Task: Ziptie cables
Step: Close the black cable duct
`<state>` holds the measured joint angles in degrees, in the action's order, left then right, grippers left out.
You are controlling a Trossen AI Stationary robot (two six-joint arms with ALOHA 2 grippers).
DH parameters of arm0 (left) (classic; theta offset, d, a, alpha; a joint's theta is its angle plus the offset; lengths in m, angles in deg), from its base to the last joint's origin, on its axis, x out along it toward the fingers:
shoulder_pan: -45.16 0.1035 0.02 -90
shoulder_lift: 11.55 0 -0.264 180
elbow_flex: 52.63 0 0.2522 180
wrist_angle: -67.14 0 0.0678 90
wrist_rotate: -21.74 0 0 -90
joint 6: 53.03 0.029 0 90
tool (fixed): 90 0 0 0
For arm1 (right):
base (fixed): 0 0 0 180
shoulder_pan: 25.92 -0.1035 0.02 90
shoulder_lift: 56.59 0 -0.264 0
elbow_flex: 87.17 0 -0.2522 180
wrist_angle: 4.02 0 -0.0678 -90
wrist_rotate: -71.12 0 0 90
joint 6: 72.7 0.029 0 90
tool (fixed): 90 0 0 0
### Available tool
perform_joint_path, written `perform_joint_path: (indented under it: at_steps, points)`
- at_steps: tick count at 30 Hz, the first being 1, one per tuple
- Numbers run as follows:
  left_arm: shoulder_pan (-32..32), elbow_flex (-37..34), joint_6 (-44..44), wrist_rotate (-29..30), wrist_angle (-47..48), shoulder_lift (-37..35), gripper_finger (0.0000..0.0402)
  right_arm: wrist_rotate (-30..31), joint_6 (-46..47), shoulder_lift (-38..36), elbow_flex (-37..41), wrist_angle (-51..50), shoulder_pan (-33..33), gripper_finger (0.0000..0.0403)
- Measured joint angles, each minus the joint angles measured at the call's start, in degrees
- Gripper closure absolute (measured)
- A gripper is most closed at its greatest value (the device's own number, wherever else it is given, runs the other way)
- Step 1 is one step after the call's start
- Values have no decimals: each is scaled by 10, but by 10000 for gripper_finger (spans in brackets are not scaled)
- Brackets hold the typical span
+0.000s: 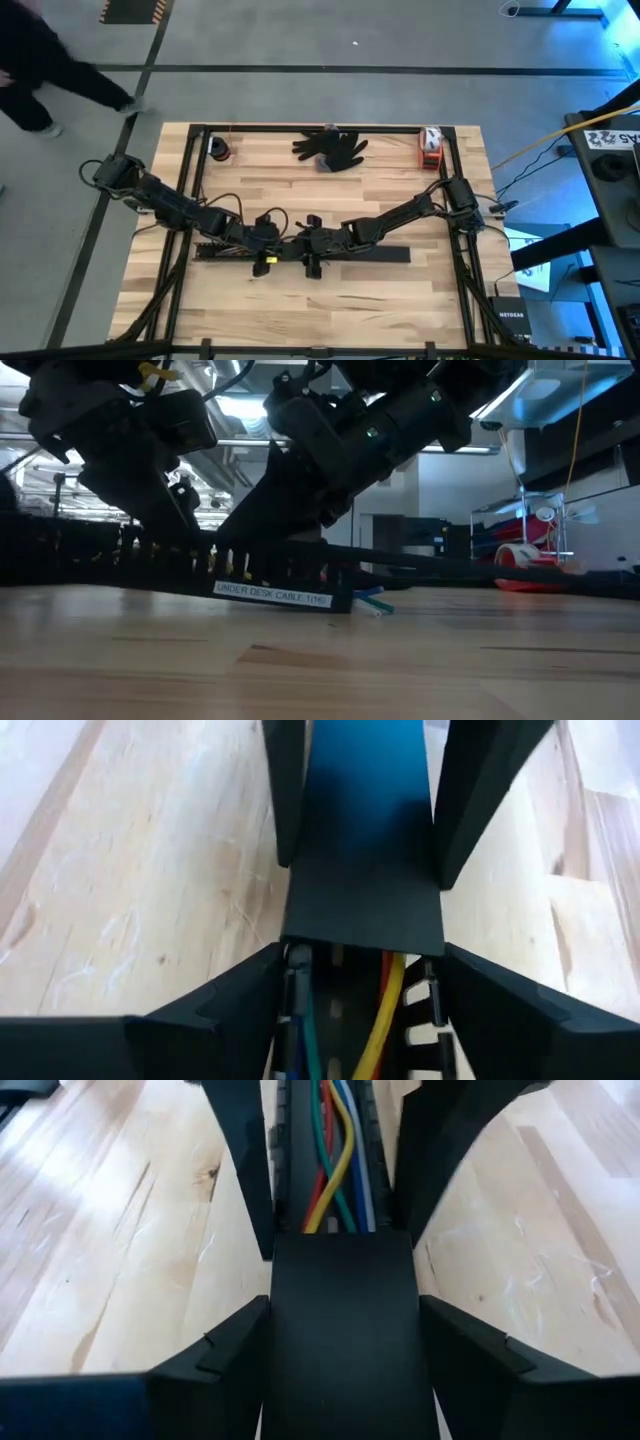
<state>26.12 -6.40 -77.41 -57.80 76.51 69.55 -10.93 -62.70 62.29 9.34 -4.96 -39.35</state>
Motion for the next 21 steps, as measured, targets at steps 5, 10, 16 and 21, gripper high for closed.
perform_joint_path:
  at_steps: [5,10,16,21]
  points:
    - [0,1,-5,-2,0,0,68,0,2,1,2,-4,0,184]
    - [2,1,37,-3,6,0,14,0,2,1,2,-5,0,184]
    - [8,0,66,-4,9,-23,6,0,2,2,1,-7,0,184]
    - [8,0,79,1,46,-80,6,0,2,2,1,-6,0,184]
